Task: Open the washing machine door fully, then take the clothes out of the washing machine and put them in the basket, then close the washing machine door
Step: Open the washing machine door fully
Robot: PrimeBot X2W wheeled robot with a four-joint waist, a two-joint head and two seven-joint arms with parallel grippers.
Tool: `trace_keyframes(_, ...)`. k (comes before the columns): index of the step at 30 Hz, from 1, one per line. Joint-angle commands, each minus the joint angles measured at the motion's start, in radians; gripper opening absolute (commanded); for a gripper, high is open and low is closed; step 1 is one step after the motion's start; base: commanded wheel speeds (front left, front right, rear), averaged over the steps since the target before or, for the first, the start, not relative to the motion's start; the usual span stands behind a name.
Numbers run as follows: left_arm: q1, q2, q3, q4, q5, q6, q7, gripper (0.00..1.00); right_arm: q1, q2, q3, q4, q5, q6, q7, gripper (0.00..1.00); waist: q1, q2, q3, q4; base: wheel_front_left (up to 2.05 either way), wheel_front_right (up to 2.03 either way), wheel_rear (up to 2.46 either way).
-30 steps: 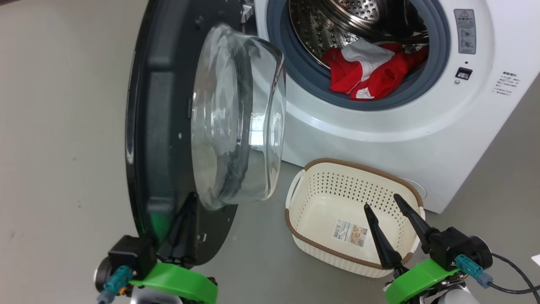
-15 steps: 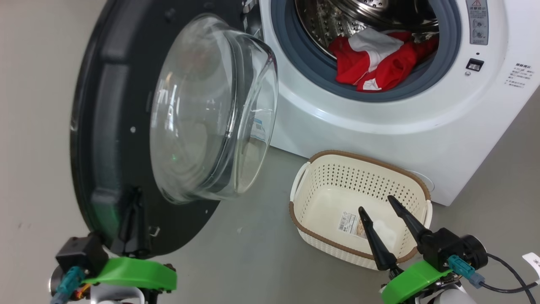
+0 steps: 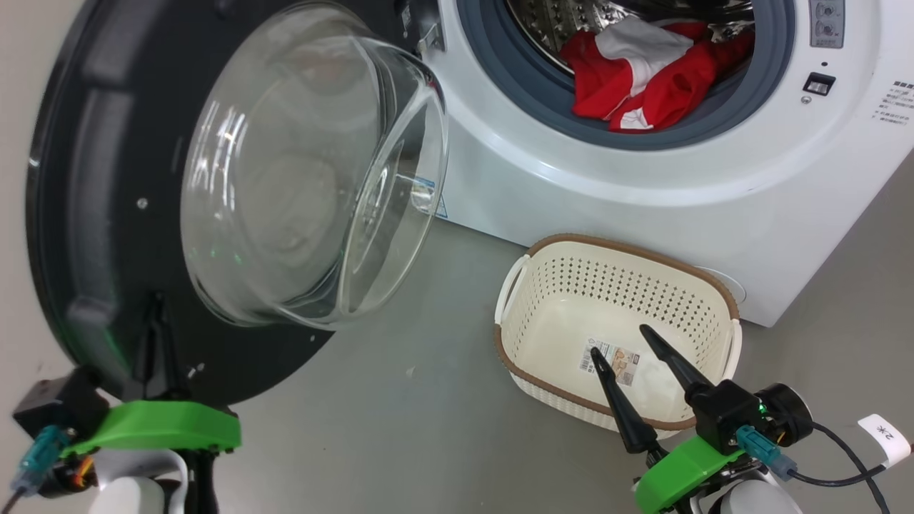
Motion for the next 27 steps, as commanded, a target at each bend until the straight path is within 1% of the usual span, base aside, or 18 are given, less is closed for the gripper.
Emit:
trace_keyframes(1,-0.047,0.032,0.062,-0.014,0.013,0.000,-0.012,0.00,-0.040,0.003,0.028,-0.021,-0.010,0.006,-0.006,1.00,0.0000,0.0000,0.007,0.000,0.00,0.00,0.00)
trace_keyframes(7,-0.077,0.009,0.142,0.016,0.050,-0.022,-0.012,0.00,-0.049,0.003,0.037,-0.013,-0.025,0.006,-0.006,1.00,0.0000,0.0000,0.025,-0.001,0.00,0.00,0.00)
trace_keyframes(16,-0.145,-0.021,0.269,0.080,0.090,-0.073,-0.012,0.00,-0.056,0.003,0.041,-0.023,-0.055,0.006,0.011,1.00,0.0000,0.0000,0.060,-0.003,0.00,0.00,0.00)
trace_keyframes(24,-0.202,-0.037,0.377,0.147,0.133,-0.109,-0.012,0.00,-0.053,0.003,0.041,-0.046,-0.073,0.006,0.030,1.00,0.0000,0.0000,0.083,-0.006,0.00,0.00,0.00)
trace_keyframes(27,-0.229,-0.031,0.420,0.196,0.144,-0.135,-0.012,0.00,-0.053,0.003,0.038,-0.053,-0.076,0.006,0.036,1.00,0.0000,0.0000,0.088,-0.008,0.00,0.00,0.00)
